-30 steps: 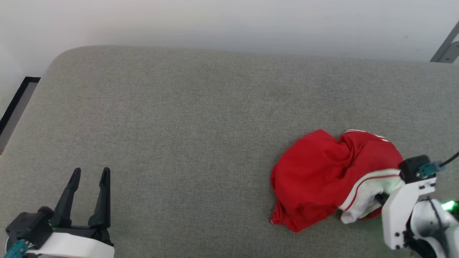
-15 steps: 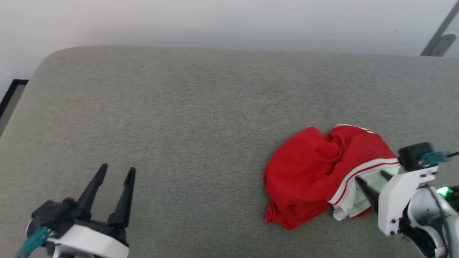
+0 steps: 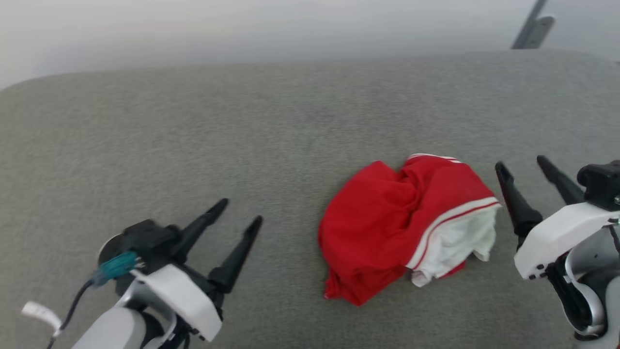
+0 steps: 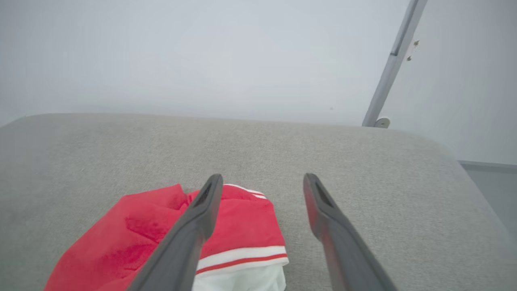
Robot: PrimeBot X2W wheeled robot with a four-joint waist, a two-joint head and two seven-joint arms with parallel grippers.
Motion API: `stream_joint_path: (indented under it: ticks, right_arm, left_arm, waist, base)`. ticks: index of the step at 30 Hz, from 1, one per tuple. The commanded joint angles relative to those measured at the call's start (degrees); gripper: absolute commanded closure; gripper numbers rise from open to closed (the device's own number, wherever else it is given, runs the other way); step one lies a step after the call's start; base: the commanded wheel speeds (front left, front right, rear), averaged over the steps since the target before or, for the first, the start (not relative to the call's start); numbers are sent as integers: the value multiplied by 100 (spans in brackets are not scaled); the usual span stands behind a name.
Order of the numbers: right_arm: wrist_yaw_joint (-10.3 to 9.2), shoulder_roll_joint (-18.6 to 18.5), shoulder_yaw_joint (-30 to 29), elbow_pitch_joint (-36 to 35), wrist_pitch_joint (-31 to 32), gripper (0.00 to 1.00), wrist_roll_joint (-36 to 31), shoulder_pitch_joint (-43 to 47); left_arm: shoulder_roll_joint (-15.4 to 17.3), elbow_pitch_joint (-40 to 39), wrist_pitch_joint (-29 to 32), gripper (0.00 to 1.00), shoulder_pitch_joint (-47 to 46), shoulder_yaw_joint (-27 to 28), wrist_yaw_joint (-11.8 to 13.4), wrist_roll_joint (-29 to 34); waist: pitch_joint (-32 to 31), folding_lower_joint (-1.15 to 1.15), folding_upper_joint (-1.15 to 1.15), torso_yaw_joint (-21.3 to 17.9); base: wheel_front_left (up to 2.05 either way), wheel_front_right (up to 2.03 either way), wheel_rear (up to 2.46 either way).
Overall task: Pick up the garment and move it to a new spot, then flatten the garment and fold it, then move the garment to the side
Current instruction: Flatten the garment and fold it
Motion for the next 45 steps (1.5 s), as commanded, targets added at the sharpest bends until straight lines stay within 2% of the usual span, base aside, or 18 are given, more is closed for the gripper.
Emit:
stream_joint_path:
  ticks: [1, 6, 10, 17, 24, 29, 34, 37, 43, 44, 45]
  right_arm:
    - [-2, 78, -29, 55, -277, 0, -122, -78]
    - [-2, 361, -219, 329, -1213, 0, -564, -224]
    - [-2, 567, -277, 647, -1736, 0, -807, -356]
    - [-2, 743, 5, 1233, -2152, 0, -834, -568]
    - [-2, 784, 135, 1627, -2432, 0, -743, -716]
    - [-2, 784, 147, 1805, -2573, 0, -604, -781]
    - [-2, 782, 156, 1904, -2633, 0, -545, -820]
    - [-2, 783, 179, 1946, -2639, 0, -538, -871]
    - [-2, 781, 251, 1995, -2653, 0, -476, -929]
    - [-2, 782, 278, 2002, -2651, 0, -479, -949]
    - [-2, 781, 291, 2005, -2652, 0, -463, -972]
  left_arm:
    - [73, -35, 117, 0, -170, -160, -18, -82]
    - [348, -58, 568, 0, -677, -837, -18, -333]
    - [554, -33, 982, 0, -1225, -1366, -18, -639]
    - [834, 212, 1420, 0, -2237, -2093, -18, -1135]
    - [949, 717, 1635, 0, -2943, -2702, -18, -1503]
    - [902, 1332, 2001, 0, -3139, -2945, -13, -1769]
    - [721, 1924, 2535, 0, -3054, -3066, 59, -2124]
    - [658, 2162, 2817, 0, -3023, -3177, 136, -2181]
    - [513, 2501, 3008, 0, -2966, -3368, 130, -2156]
    - [489, 2570, 3060, 22, -2954, -3436, 114, -2129]
    - [461, 2623, 3054, 100, -2955, -3477, 96, -2106]
  waist:
    - [-29, 0, 0, -172]
    - [-106, 0, 0, -516]
    - [-90, 0, 0, -827]
    - [46, 0, 0, -1360]
    - [214, 0, 0, -1701]
    - [317, 0, 0, -1799]
    - [387, 0, 0, -1819]
    - [425, 0, 0, -1801]
    - [479, 0, 0, -1747]
    - [485, 0, 0, -1735]
    - [494, 0, 0, -1723]
  base:
    - [0, 0, 0]
    - [0, 0, 0]
    - [0, 0, 0]
    - [0, 0, 0]
    - [0, 0, 0]
    - [0, 0, 0]
    - [0, 0, 0]
    - [0, 0, 0]
    - [0, 0, 0]
    - [0, 0, 0]
    - [0, 0, 0]
